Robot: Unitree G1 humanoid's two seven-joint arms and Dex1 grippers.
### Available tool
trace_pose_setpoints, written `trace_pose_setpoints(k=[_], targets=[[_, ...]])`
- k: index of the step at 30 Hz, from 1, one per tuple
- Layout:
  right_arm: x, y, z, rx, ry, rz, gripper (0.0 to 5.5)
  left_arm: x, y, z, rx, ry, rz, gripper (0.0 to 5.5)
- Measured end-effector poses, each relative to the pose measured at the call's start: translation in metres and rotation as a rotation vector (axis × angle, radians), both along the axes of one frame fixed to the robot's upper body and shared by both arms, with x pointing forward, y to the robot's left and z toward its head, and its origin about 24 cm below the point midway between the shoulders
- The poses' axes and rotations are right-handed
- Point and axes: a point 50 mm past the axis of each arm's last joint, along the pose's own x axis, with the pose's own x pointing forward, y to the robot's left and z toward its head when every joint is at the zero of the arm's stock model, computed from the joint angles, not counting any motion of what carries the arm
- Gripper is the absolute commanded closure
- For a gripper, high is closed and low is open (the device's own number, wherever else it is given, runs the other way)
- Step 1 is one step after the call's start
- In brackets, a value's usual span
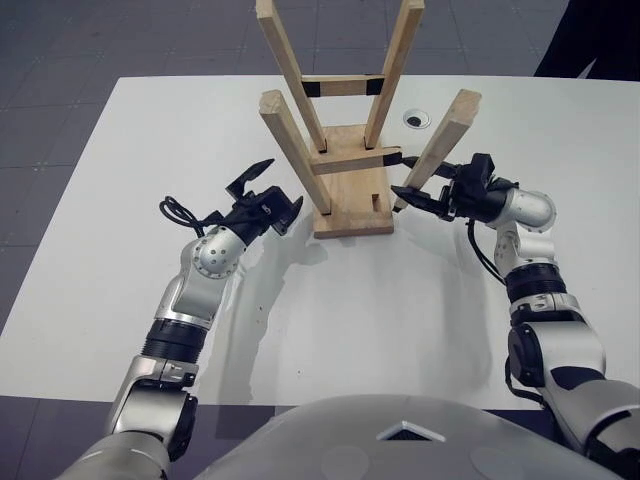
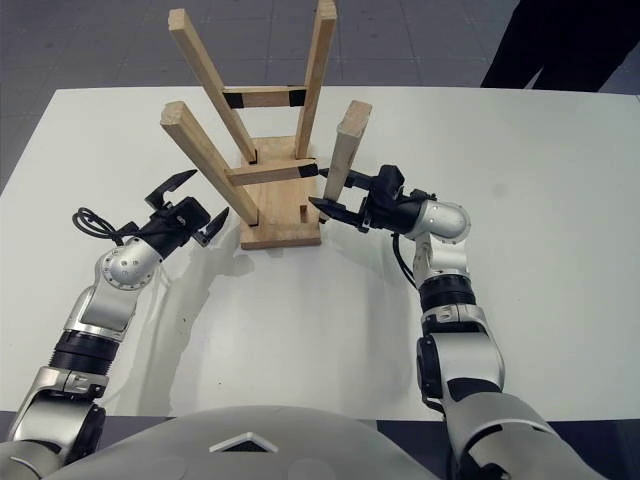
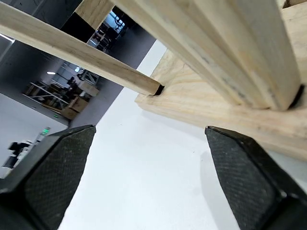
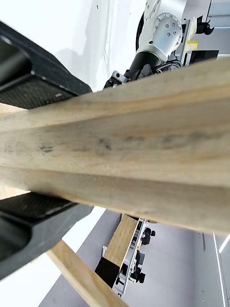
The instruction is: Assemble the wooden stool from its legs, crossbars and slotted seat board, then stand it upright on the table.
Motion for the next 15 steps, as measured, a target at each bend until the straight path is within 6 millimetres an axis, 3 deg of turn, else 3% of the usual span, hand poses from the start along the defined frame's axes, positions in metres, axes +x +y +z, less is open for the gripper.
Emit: trace_pose_setpoints(k=[8, 12, 15], targets=[[0.001, -0.003, 0.009, 0.001, -0.013, 0.001, 3.44, -0.011, 0.022, 0.006, -0.384, 0.263, -0.162, 1.27], [0.001, -0.003, 0.010, 0.004, -0.010, -0.005, 3.44, -0.005, 0.012, 0.016, -0.443, 0.272, -0.220, 1.27], [0.002, -0.002, 0.013, 0.006, -0.018, -0.003, 3.44, -0.006, -0.010, 0.008, -0.471, 0.326, -0.273, 1.27]])
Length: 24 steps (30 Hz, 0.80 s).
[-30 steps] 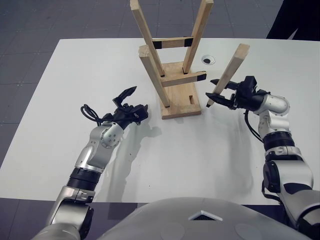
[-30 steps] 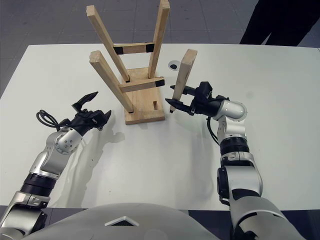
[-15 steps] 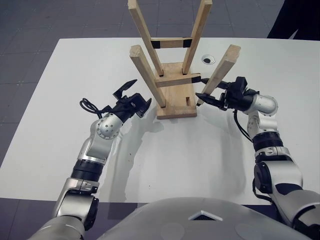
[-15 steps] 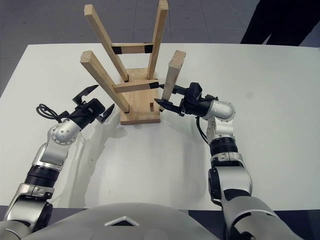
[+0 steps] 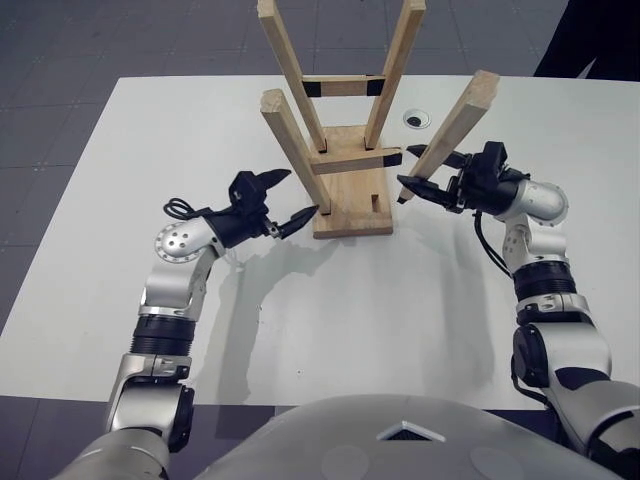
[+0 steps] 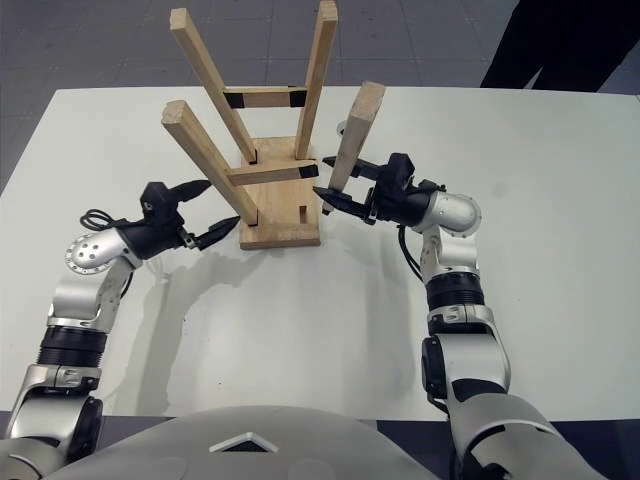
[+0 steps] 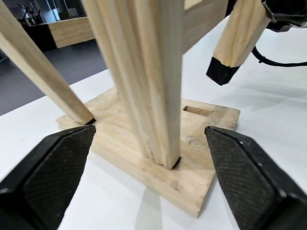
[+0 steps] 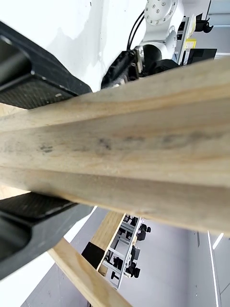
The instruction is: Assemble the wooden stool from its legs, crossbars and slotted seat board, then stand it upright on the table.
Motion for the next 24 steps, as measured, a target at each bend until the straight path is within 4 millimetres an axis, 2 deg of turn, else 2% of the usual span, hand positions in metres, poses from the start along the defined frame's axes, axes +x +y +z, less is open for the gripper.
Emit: trace_pose_setpoints(k=[1, 5, 8, 14, 18, 24], targets=[[0.000, 0.000, 0.000, 0.001, 0.003, 0.000, 3.44, -0.001, -0.007, -0.003, 0.000, 0.012, -0.022, 1.27], [0.001, 0.000, 0.002, 0.013, 0.009, 0.001, 3.44, -0.003, -0.013, -0.010, 0.026, 0.033, -0.047, 1.27], [0.002, 0.001, 0.004, 0.017, 0.009, 0.004, 3.44, -0.002, -0.013, -0.017, 0.045, 0.053, -0.044, 1.27], [0.003, 0.002, 0.006, 0.020, 0.008, 0.003, 3.44, 0.014, -0.010, -0.024, 0.088, 0.062, -0.012, 1.27], [0.003, 0.002, 0.006, 0.020, 0.008, 0.002, 3.44, 0.020, -0.020, -0.023, 0.045, 0.075, -0.060, 1.27], [0.004, 0.002, 0.007, 0.020, 0.005, 0.002, 3.44, 0.024, -0.024, -0.024, 0.032, 0.099, -0.114, 1.27]])
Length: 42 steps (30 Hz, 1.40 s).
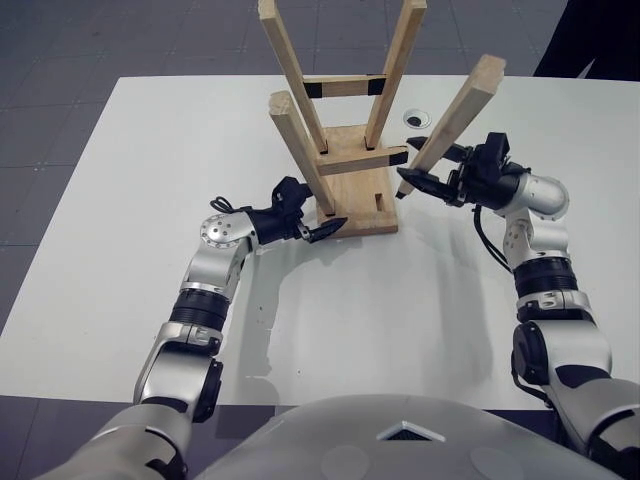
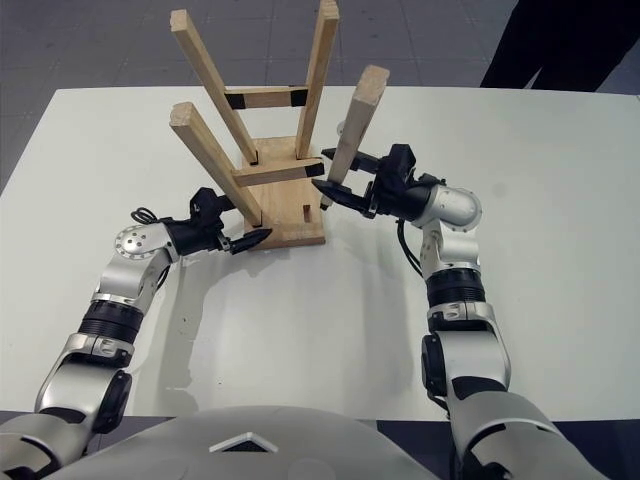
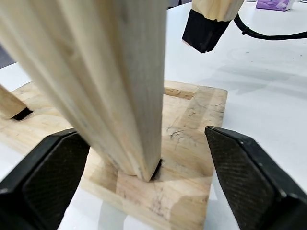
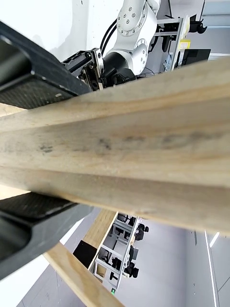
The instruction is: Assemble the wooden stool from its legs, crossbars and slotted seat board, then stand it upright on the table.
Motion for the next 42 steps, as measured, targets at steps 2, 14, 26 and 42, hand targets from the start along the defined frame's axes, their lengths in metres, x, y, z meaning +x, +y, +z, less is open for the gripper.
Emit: trace_pose_setpoints(k=[2, 14, 26, 42], targets=[[0.002, 0.001, 0.003, 0.000, -0.008, 0.002, 3.44, 0.000, 0.000, 0.000, 0.005, 0.014, -0.033, 1.27], [-0.009, -0.023, 0.008, -0.044, -0.003, -0.001, 3.44, -0.026, 0.001, -0.005, 0.083, 0.103, -0.208, 1.27], [-0.015, -0.039, 0.002, -0.074, 0.019, -0.035, 3.45, -0.069, 0.042, 0.005, 0.207, 0.189, -0.326, 1.27], [-0.026, -0.016, -0.010, -0.032, 0.071, 0.080, 3.45, -0.018, 0.062, -0.003, 0.359, 0.031, -0.041, 1.27]])
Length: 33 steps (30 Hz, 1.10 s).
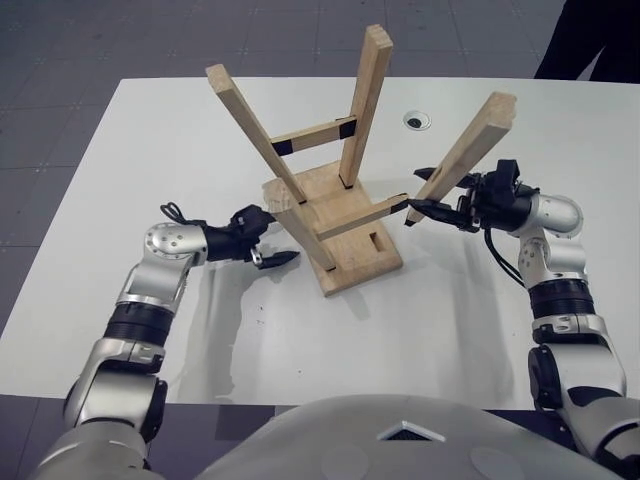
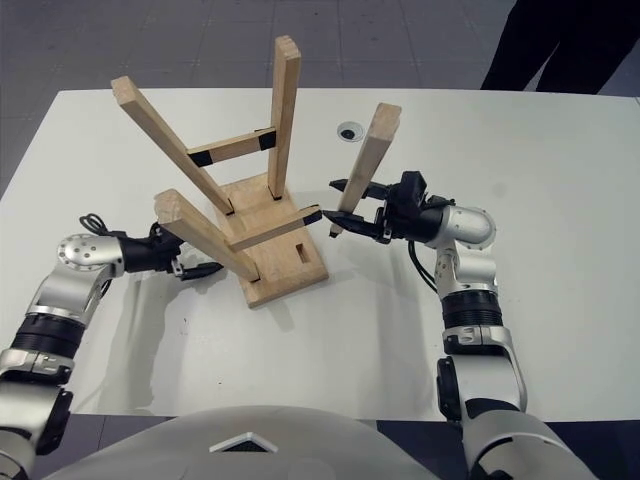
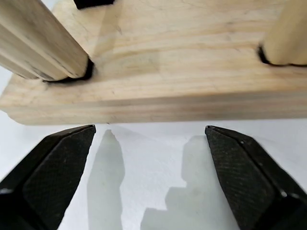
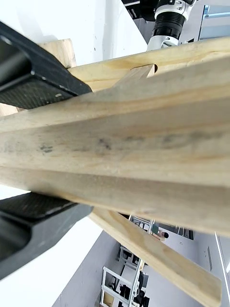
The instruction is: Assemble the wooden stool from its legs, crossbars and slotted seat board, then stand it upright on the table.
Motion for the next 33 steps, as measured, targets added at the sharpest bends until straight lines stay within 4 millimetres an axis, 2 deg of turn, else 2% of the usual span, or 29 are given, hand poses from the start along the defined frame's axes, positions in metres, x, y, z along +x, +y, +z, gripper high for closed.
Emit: trace_pose_setpoints(k=[3, 6, 10, 15, 19, 26, 30, 32, 33], targets=[[0.000, -0.001, 0.001, 0.001, -0.004, -0.007, 3.45, 0.017, -0.002, -0.001, 0.085, -0.101, 0.070, 1.27], [-0.002, -0.001, 0.002, 0.003, -0.003, -0.008, 3.45, 0.029, 0.006, -0.001, 0.212, -0.186, 0.116, 1.27], [-0.005, -0.004, -0.001, 0.014, 0.014, -0.024, 3.45, 0.044, 0.009, 0.000, 0.263, -0.245, 0.205, 1.27], [-0.004, -0.004, 0.000, 0.013, 0.018, -0.030, 3.45, 0.057, -0.018, -0.006, 0.193, -0.270, 0.246, 1.27], [-0.004, -0.005, 0.000, 0.011, 0.018, -0.030, 3.45, 0.059, -0.046, -0.009, 0.104, -0.292, 0.204, 1.27], [-0.012, -0.009, -0.005, 0.000, 0.039, -0.028, 3.45, 0.064, -0.068, -0.013, 0.023, -0.312, 0.204, 1.27], [-0.018, -0.019, -0.006, -0.006, 0.047, -0.044, 3.45, 0.062, -0.072, -0.012, -0.012, -0.334, 0.200, 1.27], [-0.020, -0.021, -0.004, -0.005, 0.047, -0.047, 3.45, 0.059, -0.063, -0.007, -0.040, -0.357, 0.214, 1.27], [-0.023, -0.022, -0.002, 0.010, 0.041, -0.051, 3.45, 0.056, -0.053, -0.001, -0.064, -0.385, 0.230, 1.27]])
